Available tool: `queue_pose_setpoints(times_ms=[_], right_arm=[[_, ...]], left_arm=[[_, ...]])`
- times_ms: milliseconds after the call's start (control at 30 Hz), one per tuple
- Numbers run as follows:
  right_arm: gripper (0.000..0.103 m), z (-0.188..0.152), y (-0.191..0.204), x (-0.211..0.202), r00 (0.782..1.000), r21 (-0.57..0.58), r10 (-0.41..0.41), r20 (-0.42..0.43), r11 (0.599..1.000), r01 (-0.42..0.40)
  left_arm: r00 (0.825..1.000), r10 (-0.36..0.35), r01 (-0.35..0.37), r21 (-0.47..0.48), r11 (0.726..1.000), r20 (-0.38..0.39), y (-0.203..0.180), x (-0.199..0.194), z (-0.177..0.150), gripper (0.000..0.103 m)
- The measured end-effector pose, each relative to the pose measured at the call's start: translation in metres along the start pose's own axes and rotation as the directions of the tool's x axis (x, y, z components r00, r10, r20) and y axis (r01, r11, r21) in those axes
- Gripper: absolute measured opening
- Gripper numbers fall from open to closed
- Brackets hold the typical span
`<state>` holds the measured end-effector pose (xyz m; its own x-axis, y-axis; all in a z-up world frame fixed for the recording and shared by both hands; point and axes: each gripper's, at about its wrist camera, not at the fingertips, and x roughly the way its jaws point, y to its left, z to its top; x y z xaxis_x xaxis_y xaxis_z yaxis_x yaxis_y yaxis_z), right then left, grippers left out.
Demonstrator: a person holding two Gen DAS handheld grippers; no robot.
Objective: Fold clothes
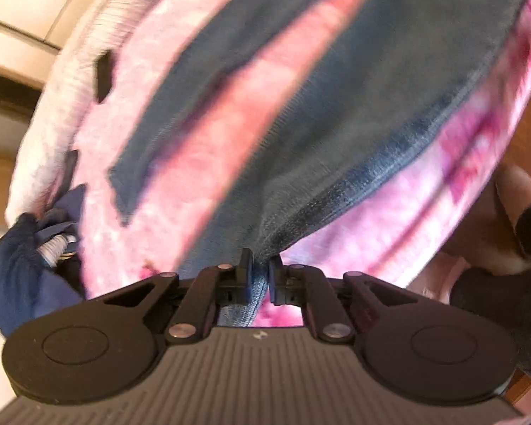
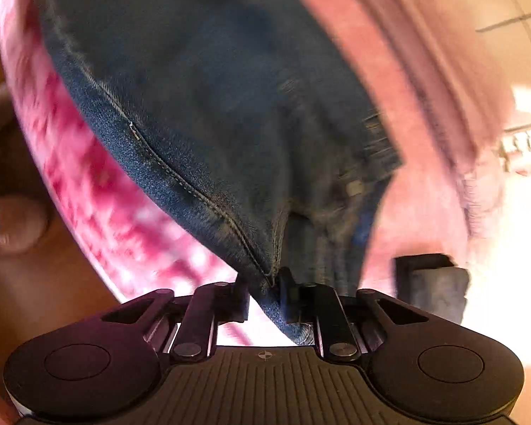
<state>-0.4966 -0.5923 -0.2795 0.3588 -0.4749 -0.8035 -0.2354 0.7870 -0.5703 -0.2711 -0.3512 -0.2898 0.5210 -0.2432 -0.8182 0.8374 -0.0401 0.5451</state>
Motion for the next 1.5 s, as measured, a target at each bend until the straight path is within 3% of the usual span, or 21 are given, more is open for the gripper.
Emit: queue_pose_setpoints(times_ms=[167, 300, 433, 633, 800, 833, 867, 933, 1000, 1100, 1267, 1500], right_arm=[[0.011, 0.033, -0.068, -0.047, 0.993, 0.061, -0.072, 0.094, 0.996, 0.066], [0.011, 0.076, -0.128, -0.039, 0.985, 0.087, -0.107, 0.137, 0.992, 0.096], [0.011, 0.132, -0.17, 0.002, 0.987, 0.087, -0.092, 0.129, 0.993, 0.081], [0.011, 0.203, -0.214, 0.112, 0.999, 0.077, -0.016, 0.032, 0.997, 0.014], [0.011, 0.23, -0.213, 0.207, 0.995, 0.082, 0.058, -0.082, 0.995, -0.052], [0.019, 0.231, -0.21, 0.219, 0.993, 0.088, 0.048, -0.106, 0.995, -0.039], [0.041, 0.232, -0.208, 0.231, 0.991, 0.095, 0.034, -0.128, 0.995, -0.022], [0.059, 0.234, -0.211, 0.236, 0.99, 0.154, -0.027, -0.139, 0.987, 0.049], [0.06, 0.233, -0.217, 0.226, 0.99, 0.248, -0.048, -0.13, 0.966, 0.079], [0.06, 0.229, -0.219, 0.208, 0.992, 0.331, -0.02, -0.122, 0.942, 0.06], [0.06, 0.221, -0.188, 0.173, 0.995, 0.488, 0.085, -0.06, 0.872, -0.045], [0.06, 0.263, -0.115, 0.122, 0.97, 0.531, 0.223, 0.099, 0.812, -0.241]], left_arm=[[0.999, -0.053, 0.054, -0.04, 0.998, 0.003, 0.068, -0.034, 0.035, 0.007], [0.995, -0.094, 0.095, -0.075, 0.993, 0.019, 0.137, -0.034, 0.075, 0.007], [0.985, -0.173, 0.173, -0.105, 0.979, 0.01, 0.199, 0.004, 0.117, 0.007], [0.946, -0.322, 0.315, -0.115, 0.942, -0.046, 0.255, 0.119, 0.162, 0.007], [0.934, -0.345, 0.334, -0.117, 0.935, -0.095, 0.259, 0.206, 0.2, 0.011], [0.932, -0.345, 0.333, -0.115, 0.936, -0.107, 0.258, 0.222, 0.207, 0.013], [0.931, -0.344, 0.332, -0.114, 0.936, -0.118, 0.257, 0.236, 0.213, 0.02], [0.933, -0.334, 0.32, -0.117, 0.94, -0.13, 0.256, 0.243, 0.213, 0.029], [0.935, -0.324, 0.309, -0.12, 0.944, -0.143, 0.254, 0.249, 0.213, 0.032], [0.938, -0.316, 0.294, -0.152, 0.944, -0.146, 0.256, 0.25, 0.209, 0.036], [0.94, -0.325, 0.288, -0.268, 0.92, -0.107, 0.271, 0.212, 0.186, 0.045], [0.955, -0.279, 0.226, -0.359, 0.906, -0.105, 0.281, 0.157, 0.135, 0.062]])
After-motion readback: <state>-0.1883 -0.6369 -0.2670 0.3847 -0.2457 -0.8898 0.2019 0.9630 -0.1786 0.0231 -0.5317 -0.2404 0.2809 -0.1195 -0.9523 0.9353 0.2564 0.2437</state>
